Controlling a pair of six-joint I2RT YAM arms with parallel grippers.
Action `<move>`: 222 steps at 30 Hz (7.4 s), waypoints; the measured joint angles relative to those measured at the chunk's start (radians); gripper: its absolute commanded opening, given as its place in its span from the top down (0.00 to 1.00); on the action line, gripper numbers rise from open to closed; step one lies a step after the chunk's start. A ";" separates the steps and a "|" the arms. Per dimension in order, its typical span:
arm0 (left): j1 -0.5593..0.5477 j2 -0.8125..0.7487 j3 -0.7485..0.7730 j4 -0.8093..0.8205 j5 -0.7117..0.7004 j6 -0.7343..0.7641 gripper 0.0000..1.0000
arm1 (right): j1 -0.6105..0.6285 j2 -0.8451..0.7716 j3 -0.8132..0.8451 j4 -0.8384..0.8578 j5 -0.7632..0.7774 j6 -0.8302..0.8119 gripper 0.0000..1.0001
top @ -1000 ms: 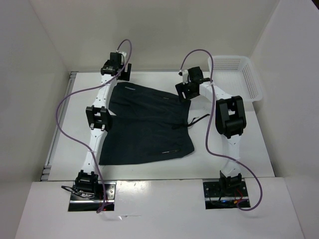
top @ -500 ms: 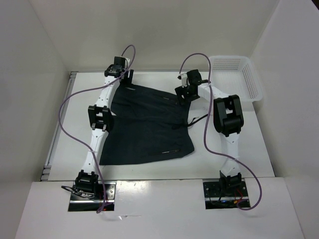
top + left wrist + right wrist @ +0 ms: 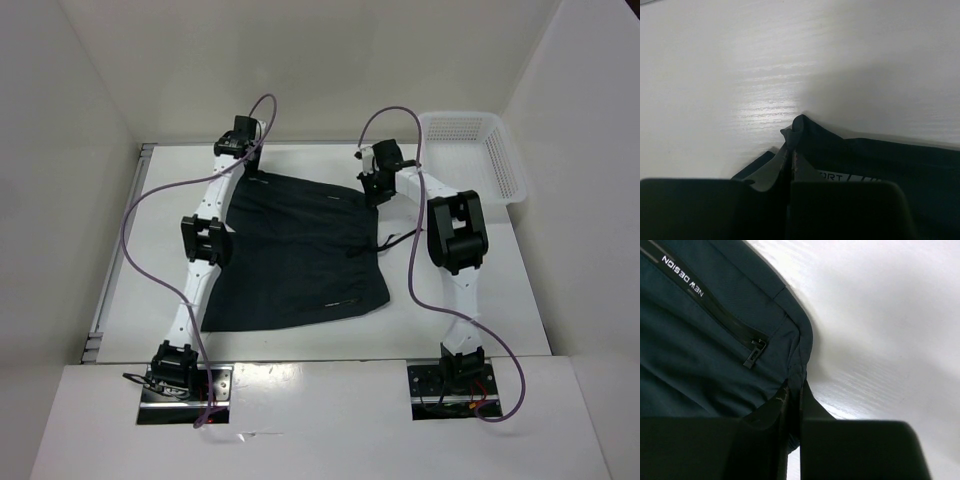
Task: Fold and stack the shorts
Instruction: Fold the shorts
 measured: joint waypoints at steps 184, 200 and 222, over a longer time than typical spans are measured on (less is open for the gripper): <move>-0.466 -1.615 -2.034 -0.292 0.151 -0.001 0.95 | 0.508 -1.115 -1.077 0.022 0.175 -0.879 0.36; -0.529 -1.604 -1.992 -0.318 0.153 0.001 0.46 | 0.322 -0.922 -0.698 0.075 0.030 -0.399 0.44; -0.475 -1.239 -2.112 0.041 0.026 -0.002 0.48 | 0.227 -0.343 -0.517 0.089 0.086 -0.125 0.78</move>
